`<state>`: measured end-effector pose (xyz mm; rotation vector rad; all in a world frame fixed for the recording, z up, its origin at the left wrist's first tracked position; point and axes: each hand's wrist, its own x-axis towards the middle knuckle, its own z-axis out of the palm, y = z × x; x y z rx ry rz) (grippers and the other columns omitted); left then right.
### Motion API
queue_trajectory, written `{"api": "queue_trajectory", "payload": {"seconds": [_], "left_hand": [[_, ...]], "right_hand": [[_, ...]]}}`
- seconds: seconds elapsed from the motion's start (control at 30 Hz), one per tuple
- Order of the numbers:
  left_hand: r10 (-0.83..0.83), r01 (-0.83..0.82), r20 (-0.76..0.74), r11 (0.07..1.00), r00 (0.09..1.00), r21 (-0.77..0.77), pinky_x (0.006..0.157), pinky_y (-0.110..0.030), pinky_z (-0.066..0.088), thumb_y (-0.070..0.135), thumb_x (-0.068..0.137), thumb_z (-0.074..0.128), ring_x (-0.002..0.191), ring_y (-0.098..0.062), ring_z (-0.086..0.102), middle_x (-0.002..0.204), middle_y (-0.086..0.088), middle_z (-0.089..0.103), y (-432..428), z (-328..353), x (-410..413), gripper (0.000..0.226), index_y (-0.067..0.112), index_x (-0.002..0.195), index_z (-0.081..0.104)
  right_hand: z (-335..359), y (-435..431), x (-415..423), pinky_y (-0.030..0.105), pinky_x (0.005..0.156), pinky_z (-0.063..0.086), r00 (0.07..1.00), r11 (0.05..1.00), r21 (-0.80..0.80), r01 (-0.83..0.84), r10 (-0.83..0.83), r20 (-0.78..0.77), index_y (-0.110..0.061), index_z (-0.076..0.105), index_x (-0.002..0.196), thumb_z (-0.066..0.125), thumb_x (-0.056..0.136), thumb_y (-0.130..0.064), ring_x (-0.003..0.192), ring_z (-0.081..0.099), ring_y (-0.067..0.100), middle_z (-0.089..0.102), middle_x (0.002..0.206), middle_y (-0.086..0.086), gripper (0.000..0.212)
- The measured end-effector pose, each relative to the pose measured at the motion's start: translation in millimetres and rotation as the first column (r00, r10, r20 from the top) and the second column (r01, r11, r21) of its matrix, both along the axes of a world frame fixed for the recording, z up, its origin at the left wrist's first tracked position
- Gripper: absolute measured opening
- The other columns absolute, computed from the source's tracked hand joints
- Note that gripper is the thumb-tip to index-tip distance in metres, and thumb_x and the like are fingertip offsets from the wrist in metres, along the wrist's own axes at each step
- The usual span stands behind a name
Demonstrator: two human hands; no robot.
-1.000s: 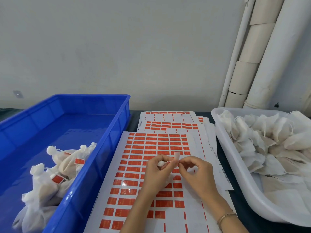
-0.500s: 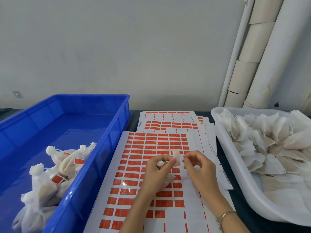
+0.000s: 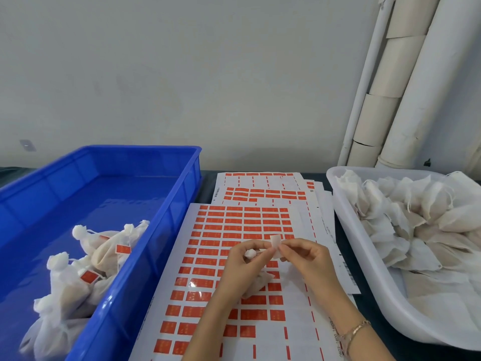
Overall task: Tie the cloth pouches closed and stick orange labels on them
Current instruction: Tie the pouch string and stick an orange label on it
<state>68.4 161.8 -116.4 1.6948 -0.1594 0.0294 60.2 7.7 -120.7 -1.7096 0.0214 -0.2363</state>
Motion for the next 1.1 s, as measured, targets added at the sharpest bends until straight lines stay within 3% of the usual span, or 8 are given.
{"api": "queue_trajectory", "payload": {"seconds": [0.13,0.3,0.47,0.6,0.67,0.8,1.1], "left_hand": [[-0.032,0.032,-0.004,0.999,0.999,0.005,0.062,-0.006,0.046,0.032,0.084,0.07,0.082,0.002,0.063,0.08,0.019,0.07,0,0,-1,0.003,0.032,0.082,0.072],[0.037,-0.037,0.001,0.999,0.999,0.008,0.059,-0.006,0.046,0.026,0.086,0.068,0.072,0.001,0.063,0.07,0.016,0.068,-1,-2,-1,0.013,0.028,0.073,0.07],[0.062,-0.062,0.005,0.998,0.998,0.022,0.058,-0.007,0.046,0.023,0.086,0.068,0.071,0.001,0.063,0.069,0.015,0.068,-2,-3,0,0.017,0.028,0.07,0.069],[0.045,-0.045,0.001,0.998,0.999,0.045,0.058,-0.007,0.047,0.022,0.085,0.068,0.074,0.0,0.064,0.07,0.015,0.068,-3,-3,0,0.015,0.027,0.071,0.07],[0.032,-0.032,0.001,0.997,0.999,0.064,0.058,-0.007,0.047,0.022,0.085,0.069,0.076,0.001,0.064,0.069,0.018,0.068,-3,-3,-1,0.016,0.03,0.071,0.07],[0.016,-0.018,0.016,0.995,1.0,0.097,0.059,-0.006,0.047,0.023,0.084,0.07,0.08,0.003,0.064,0.07,0.022,0.068,-4,-1,-2,0.015,0.033,0.073,0.07],[0.015,-0.015,-0.002,0.999,1.0,0.043,0.056,-0.006,0.046,0.02,0.085,0.067,0.069,0.0,0.063,0.067,0.013,0.068,-4,0,-3,0.024,0.034,0.066,0.07]], "right_hand": [[2,-3,-1,0.011,0.064,0.051,0.999,0.998,0.048,-0.031,0.031,-0.006,-0.026,0.072,0.092,0.072,0.079,-0.029,0.08,0.069,0.006,0.073,0.086,-0.014,0.014],[2,-2,-3,0.016,0.069,0.051,0.995,0.992,0.094,-0.079,0.084,-0.057,-0.027,0.072,0.096,0.07,0.066,-0.044,0.082,0.068,0.009,0.074,0.089,-0.012,0.035],[6,-3,2,0.021,0.075,0.052,0.994,0.99,0.114,-0.077,0.085,-0.069,-0.028,0.072,0.094,0.061,0.074,-0.053,0.083,0.067,0.017,0.072,0.084,-0.007,0.034],[5,-4,-1,0.01,0.067,0.05,0.995,0.99,0.104,-0.097,0.1,-0.018,-0.031,0.072,0.099,0.068,0.071,-0.046,0.094,0.064,-0.001,0.069,0.098,-0.025,0.032],[2,-5,-1,0.005,0.065,0.049,0.996,0.993,0.082,-0.086,0.087,-0.003,-0.029,0.072,0.095,0.071,0.075,-0.037,0.094,0.062,-0.007,0.069,0.096,-0.026,0.021],[-2,-7,3,0.002,0.065,0.047,0.997,0.996,0.036,-0.081,0.081,-0.003,-0.027,0.071,0.091,0.069,0.085,-0.023,0.093,0.062,-0.007,0.07,0.093,-0.023,0.007],[-3,-7,3,0.002,0.071,0.045,0.992,0.993,-0.013,-0.115,0.116,0.057,-0.034,0.068,0.088,0.065,0.088,-0.027,0.096,0.062,-0.004,0.069,0.096,-0.019,0.007]]}}
